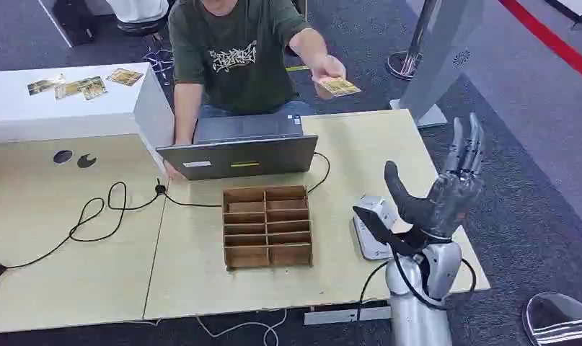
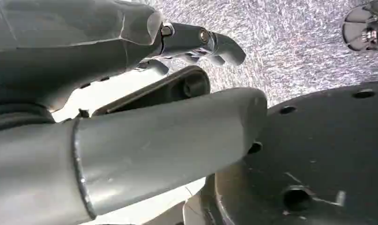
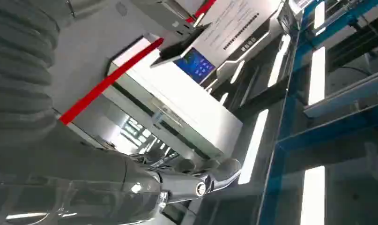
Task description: Pass the card to the sensor for recognition and then transmit it.
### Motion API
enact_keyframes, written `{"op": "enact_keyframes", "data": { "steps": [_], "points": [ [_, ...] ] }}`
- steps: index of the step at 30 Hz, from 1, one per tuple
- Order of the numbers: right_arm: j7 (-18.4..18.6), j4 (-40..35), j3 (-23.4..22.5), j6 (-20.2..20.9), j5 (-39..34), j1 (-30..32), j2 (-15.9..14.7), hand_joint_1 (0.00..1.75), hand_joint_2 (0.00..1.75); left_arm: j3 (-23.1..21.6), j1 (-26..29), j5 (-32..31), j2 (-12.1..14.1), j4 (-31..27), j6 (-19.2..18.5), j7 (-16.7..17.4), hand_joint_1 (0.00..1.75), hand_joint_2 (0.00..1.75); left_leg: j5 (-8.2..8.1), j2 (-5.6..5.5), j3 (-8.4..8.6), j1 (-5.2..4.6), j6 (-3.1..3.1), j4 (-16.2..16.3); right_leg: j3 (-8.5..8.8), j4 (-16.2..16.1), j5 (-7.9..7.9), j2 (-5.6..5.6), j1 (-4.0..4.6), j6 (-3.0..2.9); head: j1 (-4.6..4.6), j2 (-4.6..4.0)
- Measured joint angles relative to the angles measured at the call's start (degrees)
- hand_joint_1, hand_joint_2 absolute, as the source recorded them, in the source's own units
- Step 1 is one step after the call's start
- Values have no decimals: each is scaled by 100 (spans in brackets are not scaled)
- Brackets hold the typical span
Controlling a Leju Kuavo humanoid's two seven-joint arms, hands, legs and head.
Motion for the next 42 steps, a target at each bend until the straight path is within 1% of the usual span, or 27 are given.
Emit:
{"op": "enact_keyframes", "data": {
  "steps": [3, 7, 11, 12, 16, 20, 25, 29, 35, 42],
  "points": [
    [401, 322, 182, 0, 130, -386, -2, 0, 175, -31, -26, -48, 48, -35, -2, 26, 0, 0, 6, 2, 1, 1, -4, 0, -1, 1, 6, 3, 1, -6, -2, -2],
    [1031, 807, 544, 0, 269, -891, -63, 0, 175, -118, -41, -111, 127, -96, -11, 68, 0, 0, 9, 2, 0, 2, -9, 0, -4, 3, 7, 3, 2, -7, -2, 0],
    [1842, 1479, 1004, 0, 333, -1535, -258, 0, 175, -175, -59, -197, 186, -155, -57, 85, 0, 0, 11, 3, 1, 2, -10, 0, -5, 4, 8, 6, 2, -6, -2, 0],
    [1997, 1649, 1104, 0, 341, -1692, -315, 0, 175, -197, -67, -212, 208, -162, -66, 85, 0, 0, 11, 2, 1, 2, -9, 0, -5, 4, 9, 6, 2, -6, -2, -2],
    [2524, 2522, 1423, 0, 442, -2345, -520, 0, 175, -284, -97, -276, 280, -214, -107, 120, 0, 0, 14, 2, 0, 2, -8, 0, -5, 4, 13, 5, 2, -5, -2, -2],
    [2917, 3352, 1694, 0, 632, -2879, -641, 0, 175, -352, -118, -332, 345, -252, -120, 140, 0, 0, 15, 2, 0, 2, -5, 0, -7, 4, 15, 6, 2, -6, 2, 0],
    [3188, 4294, 1978, 0, 774, -3423, -684, 0, 175, -431, -138, -400, 389, -291, -133, 157, 0, 0, 15, 1, -1, 2, -5, 0, -9, 4, 15, 6, 2, -6, 0, -2],
    [3227, 4782, 2179, 0, 866, -3679, -691, 0, 175, -474, -146, -404, 415, -313, -142, 164, 0, 0, 15, 1, -1, 2, -5, 0, -9, 4, 15, 5, 2, -6, -2, 0],
    [3227, 5130, 2356, -2, 844, -3813, -695, 0, 175, -524, -146, -402, 426, -315, -153, 164, 0, 0, 15, 1, -1, 2, -5, 0, -10, 4, 15, 5, 2, -6, -2, 0],
    [3209, 5255, 2439, -2, 593, -3852, -776, 0, 175, -544, -145, -348, 433, -335, -149, 164, 0, 0, 15, 1, -1, 2, -5, 1, -10, 4, 15, 5, 2, -6, -2, 0]
  ]
}}
